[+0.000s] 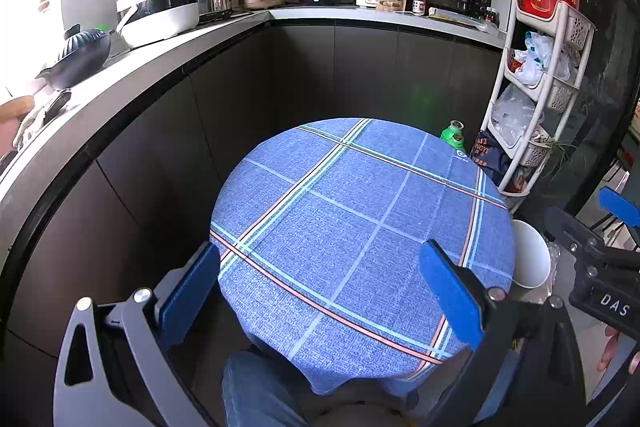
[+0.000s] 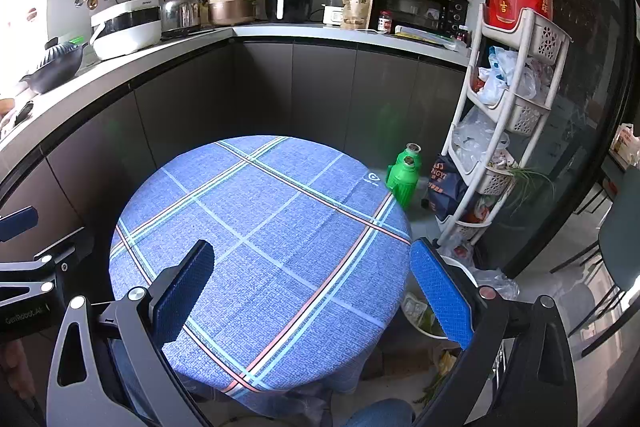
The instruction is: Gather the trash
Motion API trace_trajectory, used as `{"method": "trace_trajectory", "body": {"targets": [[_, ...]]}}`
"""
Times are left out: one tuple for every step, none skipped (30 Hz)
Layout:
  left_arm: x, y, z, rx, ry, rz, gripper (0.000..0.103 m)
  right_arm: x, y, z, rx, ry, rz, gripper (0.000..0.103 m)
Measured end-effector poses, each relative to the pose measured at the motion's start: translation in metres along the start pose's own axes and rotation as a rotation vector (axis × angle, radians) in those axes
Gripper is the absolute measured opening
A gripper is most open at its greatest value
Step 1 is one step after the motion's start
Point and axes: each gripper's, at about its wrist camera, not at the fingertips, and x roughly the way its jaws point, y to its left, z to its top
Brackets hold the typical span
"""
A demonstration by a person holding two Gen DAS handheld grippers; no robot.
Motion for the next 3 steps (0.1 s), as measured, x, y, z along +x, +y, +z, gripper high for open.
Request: {"method": "trace_trajectory", "body": {"targets": [[0.0006,0.0001,0.0,0.001,0.001,0.001,0.099,0.0003,-0.0001,0.0001,0.001,0.0,-0.001,0.094],[0.0005,-0.0001,0.0,0.002,0.001,0.002,0.099,0.0004,-0.0001,-0.0002,0.001,0.0,-0.001,0.094],[0.0009,0.0003,0.0,0.002,0.002,0.001,0.099,0.0001,-0.0004,0.0002,0.001,0.0,-0.001,0.094]]}}
